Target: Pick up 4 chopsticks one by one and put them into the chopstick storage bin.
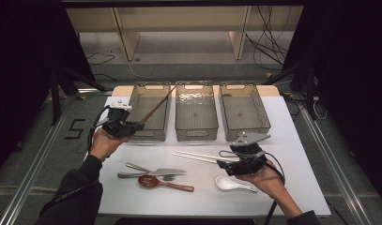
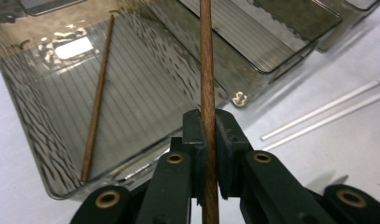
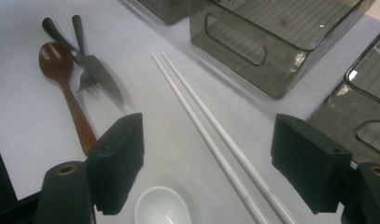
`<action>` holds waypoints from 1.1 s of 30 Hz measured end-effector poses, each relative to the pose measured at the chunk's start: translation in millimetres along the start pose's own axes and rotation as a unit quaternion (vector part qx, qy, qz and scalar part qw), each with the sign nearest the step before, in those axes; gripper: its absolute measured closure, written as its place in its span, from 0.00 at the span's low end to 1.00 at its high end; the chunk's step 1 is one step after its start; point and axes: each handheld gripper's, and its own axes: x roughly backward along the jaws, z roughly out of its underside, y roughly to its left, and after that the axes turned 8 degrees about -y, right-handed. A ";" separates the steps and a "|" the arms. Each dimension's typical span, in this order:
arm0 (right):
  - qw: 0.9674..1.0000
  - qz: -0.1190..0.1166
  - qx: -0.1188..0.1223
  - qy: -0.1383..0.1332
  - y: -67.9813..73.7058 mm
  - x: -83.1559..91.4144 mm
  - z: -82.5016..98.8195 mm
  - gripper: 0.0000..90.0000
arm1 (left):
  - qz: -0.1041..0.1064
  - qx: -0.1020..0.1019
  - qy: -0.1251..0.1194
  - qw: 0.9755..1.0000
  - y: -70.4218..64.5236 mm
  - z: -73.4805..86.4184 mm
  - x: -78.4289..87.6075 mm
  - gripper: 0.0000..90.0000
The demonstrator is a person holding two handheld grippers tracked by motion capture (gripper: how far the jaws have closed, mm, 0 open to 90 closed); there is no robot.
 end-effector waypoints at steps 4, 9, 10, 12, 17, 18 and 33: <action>1.000 0.000 0.000 0.000 0.0 0.3 -0.1 0.30 | -0.010 0.007 0.001 1.000 7.2 -4.3 -3.4 0.93; 1.000 -0.001 -0.001 0.001 -0.1 0.2 0.1 0.29 | -0.025 0.014 0.005 1.000 17.1 -8.6 -9.6 0.93; 1.000 0.000 -0.001 0.001 0.0 0.1 0.2 0.29 | -0.027 0.015 0.007 0.999 19.2 -9.4 -11.4 0.93; 1.000 -0.001 0.001 0.000 0.0 -0.3 0.1 0.29 | -0.034 0.016 0.012 0.999 23.4 -10.9 -16.4 0.93; 1.000 -0.002 0.001 0.001 0.3 -0.7 -0.1 0.29 | -0.047 0.025 0.025 0.998 33.1 -14.8 -30.0 0.93; 1.000 -0.002 0.000 0.001 0.2 -0.6 0.0 0.29 | -0.048 0.025 0.030 0.998 35.9 -16.3 -34.1 0.93; 1.000 -0.005 0.001 0.002 0.5 -1.6 0.4 0.29 | -0.083 0.043 0.053 0.994 51.3 -8.7 -58.3 0.92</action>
